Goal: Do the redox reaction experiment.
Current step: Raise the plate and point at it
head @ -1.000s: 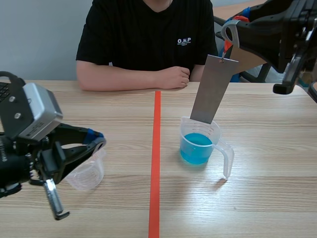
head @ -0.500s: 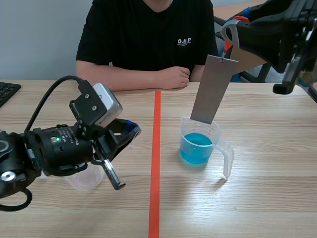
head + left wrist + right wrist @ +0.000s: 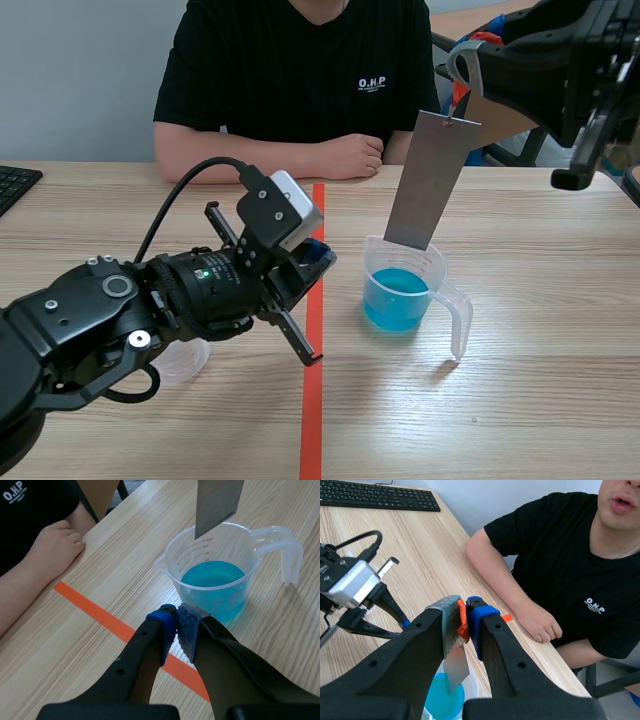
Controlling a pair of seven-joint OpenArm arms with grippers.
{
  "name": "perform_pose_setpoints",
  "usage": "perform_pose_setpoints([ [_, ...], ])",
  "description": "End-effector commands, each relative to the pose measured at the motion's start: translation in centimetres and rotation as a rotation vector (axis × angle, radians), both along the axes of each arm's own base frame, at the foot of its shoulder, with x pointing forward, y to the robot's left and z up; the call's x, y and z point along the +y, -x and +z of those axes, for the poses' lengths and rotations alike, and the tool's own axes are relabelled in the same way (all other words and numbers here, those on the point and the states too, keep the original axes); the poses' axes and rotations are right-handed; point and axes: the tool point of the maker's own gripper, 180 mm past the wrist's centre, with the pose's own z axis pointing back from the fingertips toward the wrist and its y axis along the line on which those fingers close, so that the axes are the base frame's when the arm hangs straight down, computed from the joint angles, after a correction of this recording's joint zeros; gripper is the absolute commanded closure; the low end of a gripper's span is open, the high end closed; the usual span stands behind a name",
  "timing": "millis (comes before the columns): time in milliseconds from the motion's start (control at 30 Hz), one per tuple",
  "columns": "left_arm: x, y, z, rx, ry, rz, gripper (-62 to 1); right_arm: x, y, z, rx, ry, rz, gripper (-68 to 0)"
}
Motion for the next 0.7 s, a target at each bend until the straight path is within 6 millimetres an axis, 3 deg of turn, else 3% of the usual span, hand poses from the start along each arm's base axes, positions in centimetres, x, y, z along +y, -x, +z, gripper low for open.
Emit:
perform_pose_setpoints([
  [0, -0.9, -0.7, 1.4, -0.036, 0.033, -0.010, -4.9, 0.1, 0.1, 1.3, -0.036, -0.012, 0.015, -1.5],
  [233, -2.8, -1.5, 0.9, -0.037, 0.027, -0.019, -4.9, 0.1, 0.1, 1.3, -0.036, -0.012, 0.015, -1.5],
  [667, -3.8, -2.6, 1.5, -0.052, 0.044, 0.003, -4.9, 0.1, 0.1, 1.3, -0.036, -0.012, 0.015, -1.5],
])
